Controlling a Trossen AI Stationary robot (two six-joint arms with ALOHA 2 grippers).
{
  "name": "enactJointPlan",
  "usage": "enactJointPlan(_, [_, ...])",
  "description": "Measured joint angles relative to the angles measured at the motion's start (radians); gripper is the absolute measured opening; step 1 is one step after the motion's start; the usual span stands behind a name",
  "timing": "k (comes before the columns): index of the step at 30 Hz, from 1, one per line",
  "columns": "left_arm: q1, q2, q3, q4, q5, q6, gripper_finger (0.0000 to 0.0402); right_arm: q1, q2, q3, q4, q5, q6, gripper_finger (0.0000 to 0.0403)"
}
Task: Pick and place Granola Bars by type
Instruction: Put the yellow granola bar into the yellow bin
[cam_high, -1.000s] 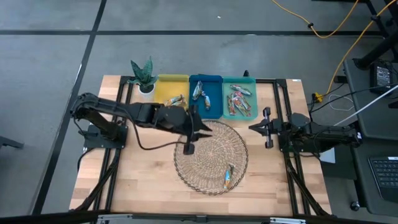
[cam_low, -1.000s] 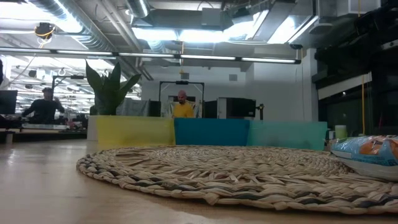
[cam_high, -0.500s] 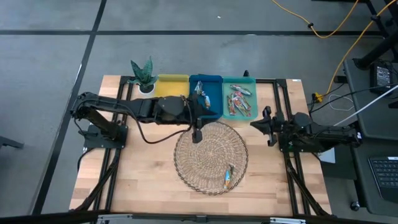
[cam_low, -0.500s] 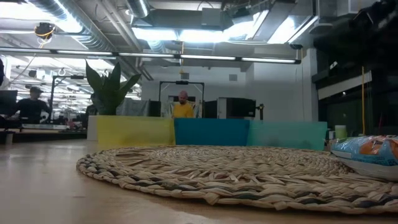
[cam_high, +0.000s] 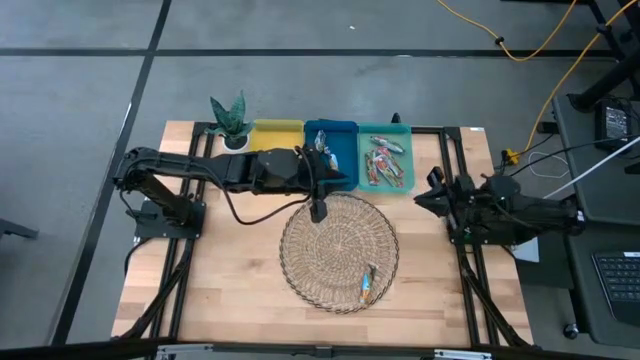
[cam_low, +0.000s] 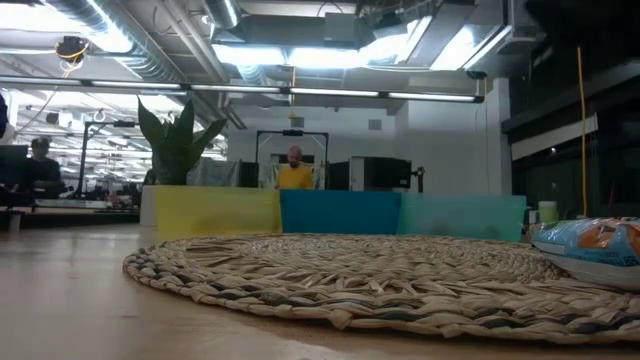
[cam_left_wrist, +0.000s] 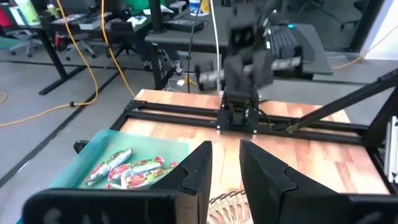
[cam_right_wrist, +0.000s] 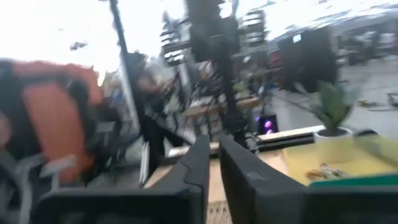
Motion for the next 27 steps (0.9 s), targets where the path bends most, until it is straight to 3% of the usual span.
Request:
enactJointPlan(5, [-0.001,0.0,0.0,-0.039,0.004,0.003,0.0076,0.038,0.174,0.284,-0.335,-0.056,-0.154,0.0109])
enactJointPlan(10, [0.0,0.0,0.0,-0.053,0.077,0.008,0.0075,0.112,0.428,0.541,-0.615,-0.075,-0.208,0.0205])
enactJointPlan(16, [-0.002,-0.011,0.0,-0.055,0.117,0.012,0.0072,0.263,0.739,0.717,-0.811,-0.089,-0.289,0.0313])
enactJointPlan(23, [-0.021,-0.056,0.0,-0.124,0.117,0.026,0.0072,0.448,1.048,0.733,-0.8,0.1,-0.306,0.0334])
enactJointPlan(27, [-0.035,-0.098,0.0,-0.147,0.117,0.057,0.0072,0.511,1.185,0.733,-0.728,0.113,-0.306,0.0334])
